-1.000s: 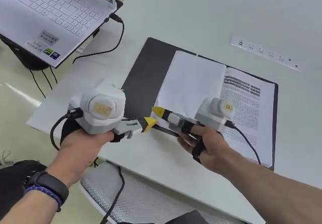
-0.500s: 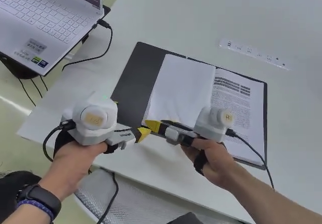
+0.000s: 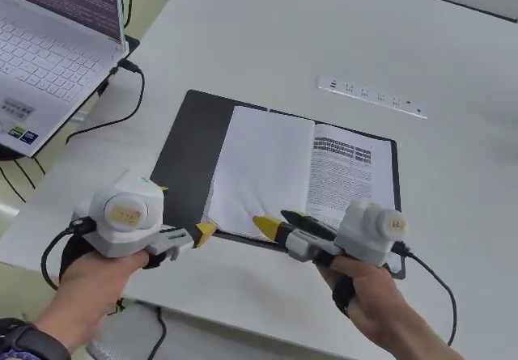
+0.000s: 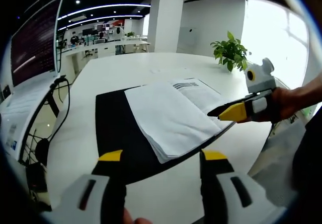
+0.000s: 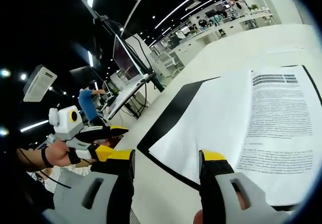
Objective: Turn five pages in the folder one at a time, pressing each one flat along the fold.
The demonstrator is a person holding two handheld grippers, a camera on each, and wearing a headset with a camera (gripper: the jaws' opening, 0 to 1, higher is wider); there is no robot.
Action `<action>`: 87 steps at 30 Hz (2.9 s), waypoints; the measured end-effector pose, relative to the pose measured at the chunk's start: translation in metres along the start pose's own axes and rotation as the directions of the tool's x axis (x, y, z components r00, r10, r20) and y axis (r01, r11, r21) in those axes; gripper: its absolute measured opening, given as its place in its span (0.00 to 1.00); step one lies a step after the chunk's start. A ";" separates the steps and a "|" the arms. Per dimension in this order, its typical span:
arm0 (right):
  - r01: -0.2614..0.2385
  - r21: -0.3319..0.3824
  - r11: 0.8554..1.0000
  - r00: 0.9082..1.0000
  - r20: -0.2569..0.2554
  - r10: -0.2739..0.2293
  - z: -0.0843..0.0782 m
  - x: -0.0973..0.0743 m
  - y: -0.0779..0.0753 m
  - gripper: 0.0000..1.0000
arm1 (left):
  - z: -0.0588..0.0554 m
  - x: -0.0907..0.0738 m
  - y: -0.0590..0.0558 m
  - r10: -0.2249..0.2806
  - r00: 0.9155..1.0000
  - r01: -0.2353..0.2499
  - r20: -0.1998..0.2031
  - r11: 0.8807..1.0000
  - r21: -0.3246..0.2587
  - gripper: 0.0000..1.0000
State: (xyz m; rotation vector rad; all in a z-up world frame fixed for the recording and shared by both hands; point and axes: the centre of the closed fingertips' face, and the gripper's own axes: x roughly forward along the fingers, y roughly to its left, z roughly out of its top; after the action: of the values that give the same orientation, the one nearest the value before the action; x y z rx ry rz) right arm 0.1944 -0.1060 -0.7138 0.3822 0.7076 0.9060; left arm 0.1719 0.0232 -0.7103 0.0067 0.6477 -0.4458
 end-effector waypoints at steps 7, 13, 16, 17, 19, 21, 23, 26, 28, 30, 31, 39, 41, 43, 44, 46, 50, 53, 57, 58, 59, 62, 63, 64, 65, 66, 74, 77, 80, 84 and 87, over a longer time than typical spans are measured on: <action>0.076 -0.026 0.997 0.997 0.012 -0.076 0.000 -0.035 -0.022 0.50 | 0.001 0.008 -0.011 -0.030 0.999 0.031 -0.031 0.999 0.015 0.54; 0.141 0.014 0.990 0.988 0.066 -0.142 0.010 -0.056 -0.042 0.48 | 0.010 0.025 -0.012 -0.050 0.998 0.052 -0.034 0.998 0.038 0.46; 0.151 0.020 0.988 0.985 0.079 -0.152 0.012 -0.062 -0.046 0.47 | 0.013 0.034 -0.016 -0.064 0.997 0.066 -0.036 0.997 0.050 0.45; 0.156 0.020 0.988 0.984 0.083 -0.157 0.013 -0.063 -0.047 0.47 | 0.013 0.035 -0.017 -0.066 0.997 0.068 -0.037 0.996 0.052 0.45; 0.160 0.022 0.987 0.983 0.088 -0.162 0.013 -0.066 -0.049 0.47 | 0.016 0.041 -0.020 -0.077 0.996 0.079 -0.039 0.995 0.061 0.44; 0.164 0.027 0.986 0.982 0.092 -0.166 0.013 -0.067 -0.050 0.47 | 0.018 0.046 -0.022 -0.080 0.996 0.083 -0.040 0.994 0.070 0.43; 0.165 0.031 0.986 0.981 0.096 -0.167 0.014 -0.068 -0.051 0.46 | 0.019 0.051 -0.022 -0.085 0.996 0.087 -0.039 0.993 0.075 0.41; 0.157 0.031 0.987 0.982 0.104 -0.159 0.016 -0.068 -0.048 0.45 | 0.019 0.057 -0.024 -0.093 0.995 0.096 -0.032 0.992 0.080 0.36; 0.153 0.024 0.988 0.983 0.102 -0.155 0.018 -0.067 -0.048 0.45 | 0.012 0.063 -0.023 -0.095 0.994 0.099 -0.050 0.991 0.090 0.34; 0.155 0.024 0.988 0.982 0.107 -0.156 0.020 -0.067 -0.047 0.44 | 0.006 0.068 -0.022 -0.097 0.993 0.102 -0.065 0.991 0.087 0.30; 0.155 0.027 0.988 0.981 0.111 -0.157 0.021 -0.067 -0.048 0.44 | 0.001 0.071 -0.022 -0.097 0.992 0.104 -0.077 0.991 0.085 0.27; 0.161 0.052 0.986 0.980 0.110 -0.166 0.017 -0.068 -0.053 0.40 | -0.024 0.083 -0.010 -0.082 0.988 0.091 -0.131 0.993 0.070 0.15; 0.160 0.063 0.985 0.981 0.103 -0.166 0.013 -0.068 -0.055 0.37 | -0.029 0.084 -0.007 -0.072 0.986 0.085 -0.150 0.993 0.082 0.11; 0.160 0.077 0.984 0.980 0.105 -0.167 0.011 -0.069 -0.056 0.38 | -0.037 0.084 -0.005 -0.063 0.981 0.085 -0.183 0.990 0.113 0.09; 0.159 0.080 0.984 0.980 0.106 -0.167 0.010 -0.069 -0.056 0.38 | -0.039 0.085 -0.004 -0.063 0.981 0.085 -0.182 0.990 0.115 0.08; 0.159 0.083 0.984 0.980 0.104 -0.167 0.009 -0.070 -0.056 0.37 | -0.038 0.084 -0.003 -0.062 0.983 0.083 -0.175 0.990 0.114 0.06; 0.156 0.097 0.983 0.980 0.106 -0.166 0.010 -0.068 -0.056 0.35 | -0.037 0.084 0.002 -0.038 0.985 0.060 -0.169 0.990 0.125 0.00; 0.148 0.089 0.985 0.982 0.104 -0.156 0.011 -0.065 -0.054 0.34 | -0.035 0.081 0.000 -0.029 0.986 0.052 -0.164 0.989 0.141 0.00; 0.142 0.087 0.986 0.985 0.086 -0.149 0.009 -0.058 -0.056 0.31 | -0.034 0.078 -0.002 -0.025 0.986 0.047 -0.165 0.990 0.132 0.00; 0.139 0.086 0.987 0.986 0.080 -0.145 0.007 -0.056 -0.056 0.30 | -0.033 0.077 -0.003 -0.025 0.986 0.046 -0.166 0.991 0.125 0.00; 0.133 0.082 0.988 0.988 0.071 -0.139 0.006 -0.053 -0.057 0.30 | -0.033 0.076 -0.003 -0.024 0.986 0.045 -0.167 0.992 0.120 0.00; 0.128 0.074 0.989 0.990 0.051 -0.132 0.004 -0.045 -0.060 0.28 | -0.033 0.074 -0.005 -0.022 0.985 0.043 -0.173 0.991 0.123 0.00; 0.124 0.070 0.990 0.991 0.047 -0.127 0.005 -0.043 -0.061 0.27 | -0.032 0.074 -0.005 -0.022 0.985 0.044 -0.174 0.992 0.122 0.00; 0.120 0.067 0.991 0.991 0.043 -0.123 0.007 -0.039 -0.062 0.27 | -0.032 0.073 -0.005 -0.024 0.984 0.045 -0.175 0.992 0.119 0.00; 0.118 0.065 0.991 0.992 0.042 -0.120 0.010 -0.035 -0.063 0.26 | -0.032 0.073 -0.005 -0.030 0.984 0.051 -0.177 0.992 0.112 0.00; 0.118 0.067 0.991 0.992 0.042 -0.121 0.012 -0.032 -0.064 0.26 | -0.032 0.072 -0.004 -0.036 0.983 0.056 -0.179 0.993 0.104 0.00; 0.115 0.062 0.991 0.991 0.069 -0.119 0.036 -0.006 -0.077 0.16 | -0.032 0.074 -0.004 -0.041 0.981 0.061 -0.190 0.993 0.102 0.00; 0.111 0.070 0.991 0.990 0.076 -0.116 0.044 0.001 -0.083 0.16 | -0.031 0.074 -0.003 -0.038 0.981 0.056 -0.188 0.994 0.093 0.00; 0.126 0.086 0.988 0.988 0.082 -0.133 0.048 0.009 -0.095 0.13 | -0.033 0.079 0.000 -0.034 0.981 0.052 -0.189 0.995 0.088 0.00; 0.123 0.124 0.985 0.986 0.097 -0.136 0.054 0.020 -0.102 0.11 | -0.033 0.080 0.002 -0.031 0.982 0.047 -0.187 0.996 0.078 0.00; 0.124 0.129 0.984 0.986 0.099 -0.137 0.055 0.029 -0.107 0.08 | -0.034 0.081 0.003 -0.033 0.983 0.044 -0.183 0.997 0.057 0.00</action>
State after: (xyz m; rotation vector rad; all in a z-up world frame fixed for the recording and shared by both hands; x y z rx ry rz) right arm 0.3074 -0.1439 -0.7478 0.4843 0.6831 0.7148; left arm 0.2108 -0.0015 -0.7850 0.0942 0.8150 -0.5058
